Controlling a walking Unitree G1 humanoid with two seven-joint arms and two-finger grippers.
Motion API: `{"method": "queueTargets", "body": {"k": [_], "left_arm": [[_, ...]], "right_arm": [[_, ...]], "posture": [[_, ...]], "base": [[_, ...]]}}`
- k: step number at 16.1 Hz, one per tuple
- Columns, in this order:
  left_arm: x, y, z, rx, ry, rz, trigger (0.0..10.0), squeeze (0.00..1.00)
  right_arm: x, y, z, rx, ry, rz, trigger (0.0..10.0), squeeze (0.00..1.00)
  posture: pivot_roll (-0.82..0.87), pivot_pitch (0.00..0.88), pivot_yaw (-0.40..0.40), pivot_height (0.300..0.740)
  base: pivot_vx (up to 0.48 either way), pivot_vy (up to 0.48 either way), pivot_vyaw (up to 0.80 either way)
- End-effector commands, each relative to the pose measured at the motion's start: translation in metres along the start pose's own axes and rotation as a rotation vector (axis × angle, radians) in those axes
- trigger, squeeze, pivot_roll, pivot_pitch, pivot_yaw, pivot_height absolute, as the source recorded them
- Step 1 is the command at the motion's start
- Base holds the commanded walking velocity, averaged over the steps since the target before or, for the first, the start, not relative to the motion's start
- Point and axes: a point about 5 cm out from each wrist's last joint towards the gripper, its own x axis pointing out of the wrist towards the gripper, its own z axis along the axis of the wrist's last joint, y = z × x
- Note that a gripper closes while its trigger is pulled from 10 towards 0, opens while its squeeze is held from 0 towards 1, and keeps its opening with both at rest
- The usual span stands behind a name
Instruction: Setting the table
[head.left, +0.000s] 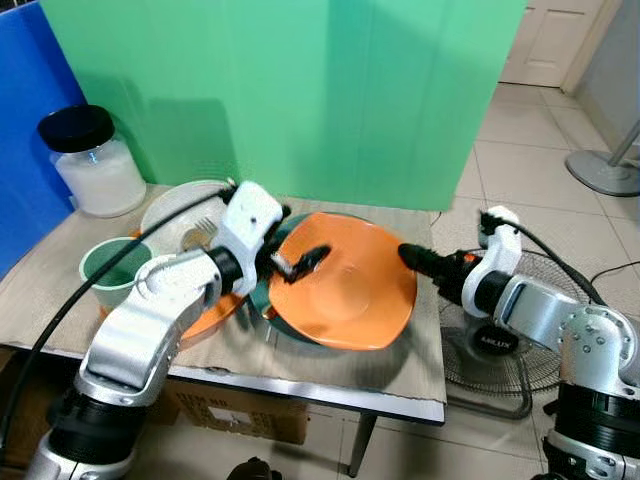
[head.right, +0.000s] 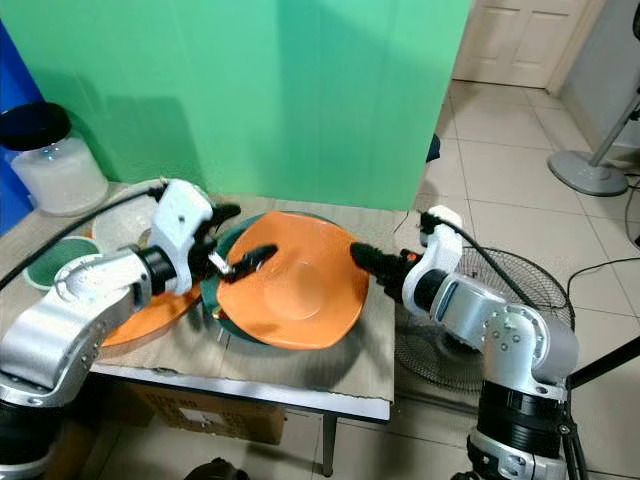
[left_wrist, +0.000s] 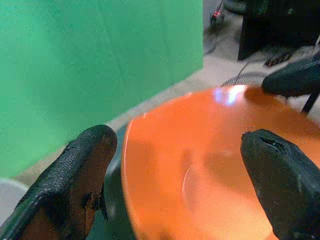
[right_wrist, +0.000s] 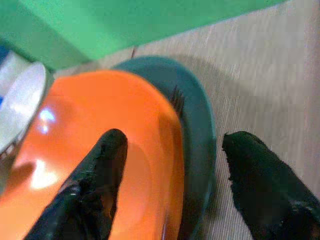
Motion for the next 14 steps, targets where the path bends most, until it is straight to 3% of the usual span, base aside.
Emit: {"method": "queueTargets", "body": {"k": [1, 5, 6, 7, 8, 9, 10, 12, 14], "left_arm": [[0.0, 0.001, -0.002, 0.023, 0.016, 0.011, 10.0, 0.0], [0.001, -0.001, -0.004, 0.037, 0.022, 0.006, 10.0, 0.0], [0.001, -0.001, -0.004, 0.038, 0.02, 0.007, 10.0, 0.0], [0.001, -0.001, -0.003, 0.038, 0.017, 0.007, 10.0, 0.0], [0.001, -0.001, -0.003, 0.038, 0.016, 0.008, 10.0, 0.0], [0.002, 0.0, -0.003, 0.037, 0.013, 0.008, 10.0, 0.0], [0.002, -0.001, -0.002, 0.037, 0.011, 0.008, 10.0, 0.0], [0.003, -0.001, -0.002, 0.036, 0.009, 0.007, 10.0, 0.0], [0.004, -0.002, -0.001, 0.033, 0.006, 0.005, 10.0, 0.0]], "right_arm": [[0.0, 0.001, -0.002, -0.015, 0.018, 0.0, 10.0, 1.0], [0.002, 0.005, -0.009, -0.056, 0.065, 0.005, 10.0, 1.0], [0.003, 0.007, -0.009, -0.054, 0.068, 0.019, 10.0, 0.21], [0.003, 0.009, -0.009, -0.052, 0.071, 0.033, 10.0, 0.03], [0.003, 0.01, -0.009, -0.051, 0.075, 0.037, 9.3, 0.0], [0.004, 0.01, -0.009, -0.051, 0.083, 0.041, 5.0, 0.0], [0.005, 0.012, -0.01, -0.05, 0.093, 0.052, 3.0, 0.0], [0.006, 0.015, -0.012, -0.054, 0.113, 0.064, 0.0, 0.0], [0.009, 0.02, -0.014, -0.07, 0.132, 0.077, 0.0, 0.0]], "posture": [[0.1, 0.0, -0.001, 0.74], [0.1, 0.0, -0.005, 0.74], [0.1, 0.0, -0.007, 0.74], [0.1, 0.0, -0.007, 0.74], [0.1, 0.0, -0.008, 0.74], [0.1, 0.0, -0.009, 0.74], [0.1, 0.0, -0.01, 0.74], [0.1, 0.0, -0.012, 0.74], [0.1, 0.0, -0.014, 0.74]], "base": [[0.0, 0.0, 0.0], [0.0, 0.0, 0.0], [0.0, 0.0, 0.0], [0.0, 0.0, 0.0], [0.0, 0.0, 0.0], [0.0, 0.0, 0.0], [0.0, 0.0, 0.0], [0.0, 0.0, 0.0], [0.0, 0.0, 0.0]]}}
